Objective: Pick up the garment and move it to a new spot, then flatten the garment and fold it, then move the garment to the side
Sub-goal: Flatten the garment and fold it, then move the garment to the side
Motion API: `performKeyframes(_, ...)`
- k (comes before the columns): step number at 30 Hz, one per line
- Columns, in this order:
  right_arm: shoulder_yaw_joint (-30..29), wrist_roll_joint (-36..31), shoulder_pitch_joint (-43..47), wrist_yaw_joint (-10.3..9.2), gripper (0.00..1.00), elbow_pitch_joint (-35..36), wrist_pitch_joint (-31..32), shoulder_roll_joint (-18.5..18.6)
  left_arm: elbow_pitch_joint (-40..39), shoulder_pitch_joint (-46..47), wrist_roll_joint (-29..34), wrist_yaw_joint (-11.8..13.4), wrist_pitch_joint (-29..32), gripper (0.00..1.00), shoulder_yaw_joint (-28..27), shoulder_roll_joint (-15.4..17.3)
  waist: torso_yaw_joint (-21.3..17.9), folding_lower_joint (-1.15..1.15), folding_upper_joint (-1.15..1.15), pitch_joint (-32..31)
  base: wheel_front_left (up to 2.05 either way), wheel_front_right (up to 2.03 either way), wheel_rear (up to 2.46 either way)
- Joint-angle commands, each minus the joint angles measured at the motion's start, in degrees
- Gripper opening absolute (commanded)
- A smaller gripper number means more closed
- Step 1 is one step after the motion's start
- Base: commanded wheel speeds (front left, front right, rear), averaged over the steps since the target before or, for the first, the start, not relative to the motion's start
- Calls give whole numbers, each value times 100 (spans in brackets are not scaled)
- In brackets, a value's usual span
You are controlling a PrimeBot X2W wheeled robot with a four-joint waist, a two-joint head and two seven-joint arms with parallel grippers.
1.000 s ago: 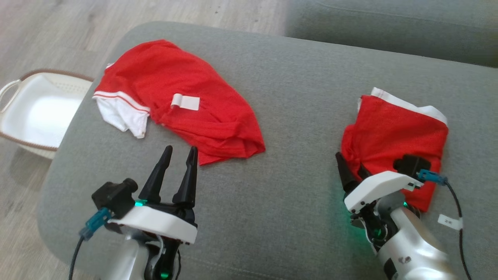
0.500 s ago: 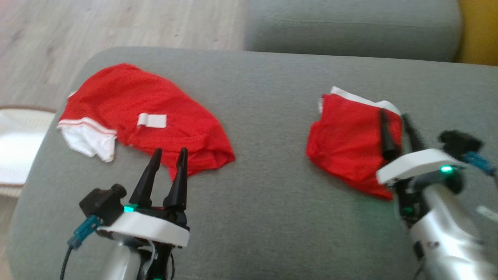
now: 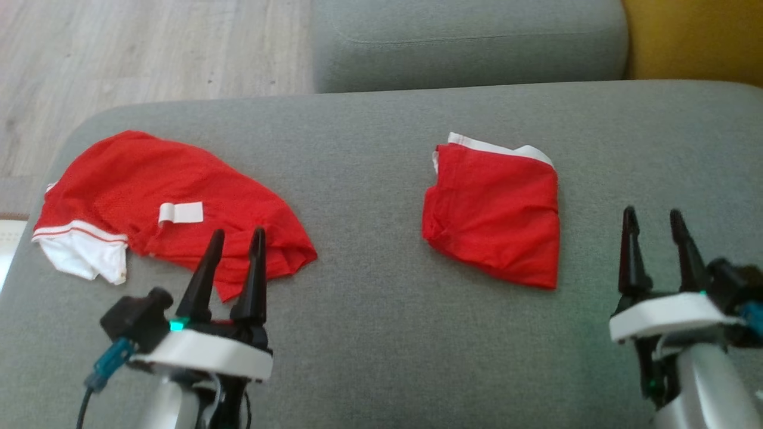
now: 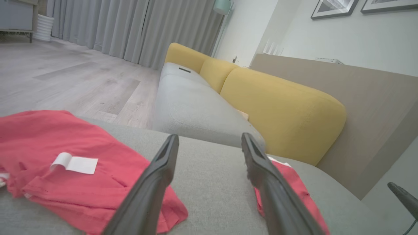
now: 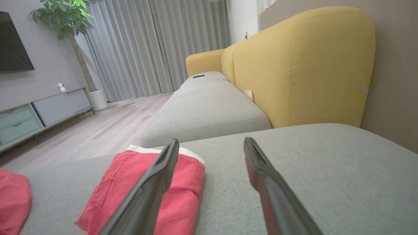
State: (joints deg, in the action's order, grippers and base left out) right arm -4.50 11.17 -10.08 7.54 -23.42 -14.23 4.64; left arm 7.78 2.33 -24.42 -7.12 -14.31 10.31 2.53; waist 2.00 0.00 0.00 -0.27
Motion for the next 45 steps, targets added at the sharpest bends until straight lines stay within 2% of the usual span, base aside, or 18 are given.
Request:
performKeyframes(1,88,-92,-77,-5,100,287,-74,-40,-178,89,72,-33,-69,100,-223,34,-50,0,0,8,0,0,0)
performKeyframes(12,4,-272,142,-5,100,646,39,-173,-247,51,126,-35,-69,100,-227,34,-52,0,0,140,0,0,0)
performKeyframes(21,23,-391,-431,-5,100,209,732,-175,-263,363,65,-36,-69,100,103,34,266,0,0,688,0,0,0)
performKeyframes(32,-435,222,-1513,-5,100,-1378,1469,-176,-200,709,-26,-36,-69,100,348,34,731,0,0,1201,0,0,0)
performKeyframes(36,-422,323,-1780,-5,100,-1877,1485,-176,-191,769,-35,-36,-69,100,368,34,794,0,0,1258,0,0,0)
performKeyframes(39,-340,119,-1904,-5,100,-2125,1346,-176,-191,766,-22,-36,-69,100,341,34,768,0,0,1258,0,0,0)
performKeyframes(40,-321,34,-1943,-5,31,-2185,1281,-176,-191,760,-14,-36,-69,100,334,34,741,0,0,1249,0,0,0)
performKeyframes(41,-291,-64,-1980,-5,0,-2227,1204,-175,-193,754,-7,-36,-69,100,332,34,701,0,0,1231,0,0,0)
performKeyframes(45,-146,-511,-2138,-5,0,-2286,941,-32,-273,752,-33,-36,-69,100,314,34,487,0,0,1239,0,0,0)
